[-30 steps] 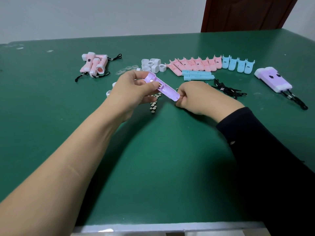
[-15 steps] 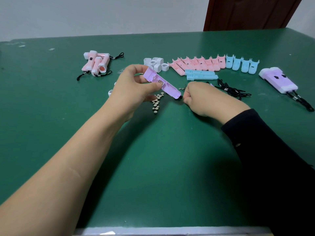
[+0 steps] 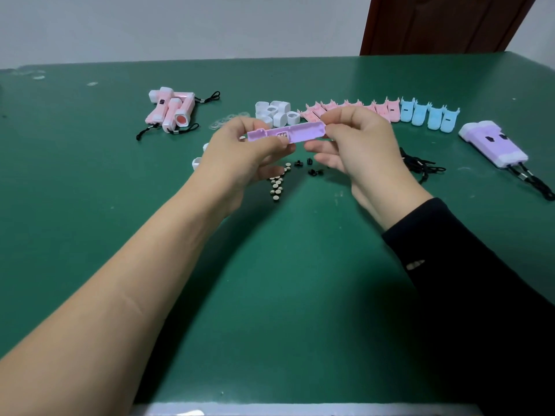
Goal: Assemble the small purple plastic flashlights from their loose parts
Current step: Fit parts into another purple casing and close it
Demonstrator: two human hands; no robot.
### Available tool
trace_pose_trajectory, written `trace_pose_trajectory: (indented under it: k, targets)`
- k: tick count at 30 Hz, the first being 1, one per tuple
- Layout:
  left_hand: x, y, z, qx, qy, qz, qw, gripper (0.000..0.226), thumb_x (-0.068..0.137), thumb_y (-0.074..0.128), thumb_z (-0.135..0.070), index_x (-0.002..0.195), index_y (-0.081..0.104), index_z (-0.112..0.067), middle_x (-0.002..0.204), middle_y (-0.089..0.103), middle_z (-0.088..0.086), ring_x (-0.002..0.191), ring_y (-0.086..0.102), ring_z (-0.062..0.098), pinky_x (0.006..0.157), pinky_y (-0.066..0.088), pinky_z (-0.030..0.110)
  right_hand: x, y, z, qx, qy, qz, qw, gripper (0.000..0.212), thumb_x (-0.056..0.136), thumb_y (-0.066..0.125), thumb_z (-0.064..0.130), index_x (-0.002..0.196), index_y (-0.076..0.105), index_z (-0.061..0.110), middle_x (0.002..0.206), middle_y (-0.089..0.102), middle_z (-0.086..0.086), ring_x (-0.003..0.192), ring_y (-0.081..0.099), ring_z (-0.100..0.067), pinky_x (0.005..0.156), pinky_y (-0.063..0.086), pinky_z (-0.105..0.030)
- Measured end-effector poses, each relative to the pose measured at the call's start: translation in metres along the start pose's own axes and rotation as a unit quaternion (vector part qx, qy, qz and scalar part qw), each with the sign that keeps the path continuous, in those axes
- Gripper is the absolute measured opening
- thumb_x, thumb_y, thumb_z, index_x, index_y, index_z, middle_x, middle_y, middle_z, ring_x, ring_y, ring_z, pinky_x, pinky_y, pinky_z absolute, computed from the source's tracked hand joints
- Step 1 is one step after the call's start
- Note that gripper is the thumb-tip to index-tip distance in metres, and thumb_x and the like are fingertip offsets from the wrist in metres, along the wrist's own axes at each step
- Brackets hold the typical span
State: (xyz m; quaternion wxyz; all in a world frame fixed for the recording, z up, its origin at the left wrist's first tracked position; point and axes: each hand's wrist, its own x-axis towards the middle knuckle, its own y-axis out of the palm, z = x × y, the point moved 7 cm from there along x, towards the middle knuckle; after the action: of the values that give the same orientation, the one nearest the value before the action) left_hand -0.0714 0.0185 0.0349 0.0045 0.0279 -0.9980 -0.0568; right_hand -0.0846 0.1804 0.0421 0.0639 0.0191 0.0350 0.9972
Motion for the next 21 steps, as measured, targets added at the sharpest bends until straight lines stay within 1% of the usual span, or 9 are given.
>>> trace_pose_trajectory:
  k: [2,4,6,7,9,11,14,18,21]
  targets:
    - [-0.0008,0.0004,0.0001,0.029,0.006,0.001,1.000,0.019,0.087,0.069,-0.007,0.098,0.055,-0.014,0.086,0.071,-0.001,0.073,0.073,0.011,0.054,0.050,0.019,-0.0006,0.0012,0.0015,0.022,-0.002,0.000,1.000,0.023,0.094,0.043,0.000,0.085,0.059,0.015,0.091,0.069,-0.005,0.060,0.069,-0.008,0.056,0.053,-0.017]
    - [-0.0012,0.0005,-0.0013,0.083,0.021,0.002,0.996,0.013,0.088,0.069,-0.013,0.100,0.064,-0.018,0.079,0.070,-0.007,0.070,0.071,0.007,0.052,0.046,0.015,-0.0010,0.0012,0.0018,0.031,-0.004,0.000,1.000,0.017,0.092,0.050,0.005,0.087,0.063,0.014,0.082,0.070,-0.001,0.062,0.069,-0.008,0.058,0.053,-0.017]
    - [-0.0021,0.0017,-0.0021,0.118,0.032,0.003,0.993,0.009,0.089,0.067,-0.017,0.096,0.069,-0.022,0.078,0.071,-0.009,0.070,0.070,0.005,0.052,0.044,0.012,-0.0009,0.0010,0.0020,0.017,-0.015,0.000,1.000,0.008,0.090,0.059,0.010,0.094,0.066,0.012,0.084,0.072,0.000,0.066,0.069,-0.006,0.060,0.053,-0.017]
    - [-0.0028,0.0027,-0.0019,0.123,0.033,0.004,0.992,0.008,0.089,0.067,-0.017,0.093,0.070,-0.023,0.078,0.071,-0.010,0.070,0.070,0.005,0.052,0.044,0.012,-0.0009,0.0006,0.0018,0.009,-0.022,-0.002,1.000,0.008,0.089,0.063,0.010,0.097,0.066,0.011,0.086,0.072,-0.001,0.069,0.070,-0.005,0.060,0.052,-0.016]
    - [-0.0042,0.0051,-0.0014,0.122,0.030,0.006,0.992,0.008,0.089,0.067,-0.015,0.090,0.071,-0.022,0.077,0.071,-0.010,0.071,0.069,0.005,0.053,0.045,0.013,-0.0010,-0.0001,0.0008,0.008,-0.027,-0.005,1.000,0.011,0.087,0.067,0.008,0.097,0.065,0.011,0.085,0.072,-0.001,0.070,0.070,-0.004,0.060,0.050,-0.014]
    - [-0.0054,0.0067,-0.0018,0.119,0.025,0.008,0.993,0.009,0.089,0.066,-0.013,0.088,0.071,-0.020,0.076,0.071,-0.007,0.070,0.069,0.006,0.053,0.046,0.014,-0.0012,-0.0004,0.0007,0.012,-0.029,-0.007,0.999,0.012,0.086,0.067,0.005,0.097,0.065,0.011,0.084,0.071,-0.001,0.067,0.068,-0.003,0.059,0.050,-0.014]
    - [-0.0064,0.0078,-0.0027,0.110,0.015,0.014,0.994,0.010,0.089,0.065,-0.010,0.088,0.072,-0.018,0.075,0.070,-0.004,0.070,0.067,0.007,0.054,0.047,0.015,-0.0013,-0.0009,0.0023,0.017,-0.034,-0.011,0.999,0.012,0.086,0.067,0.003,0.095,0.065,0.012,0.082,0.070,-0.001,0.062,0.066,-0.001,0.059,0.049,-0.013]
    - [-0.0072,0.0092,-0.0025,0.080,-0.008,0.024,0.996,0.009,0.089,0.065,-0.009,0.089,0.071,-0.016,0.072,0.069,-0.003,0.067,0.066,0.007,0.055,0.048,0.015,-0.0018,-0.0021,0.0046,0.020,-0.038,-0.012,0.999,0.012,0.086,0.066,0.003,0.093,0.064,0.012,0.082,0.070,-0.002,0.061,0.066,-0.001,0.058,0.049,-0.013]
    - [-0.0077,0.0100,-0.0022,0.068,-0.017,0.024,0.997,0.008,0.089,0.065,-0.009,0.090,0.071,-0.015,0.069,0.068,-0.002,0.065,0.065,0.006,0.054,0.047,0.015,-0.0022,-0.0022,0.0053,0.022,-0.037,-0.009,0.999,0.012,0.086,0.067,0.002,0.092,0.064,0.012,0.080,0.069,-0.001,0.060,0.065,-0.001,0.058,0.049,-0.012]
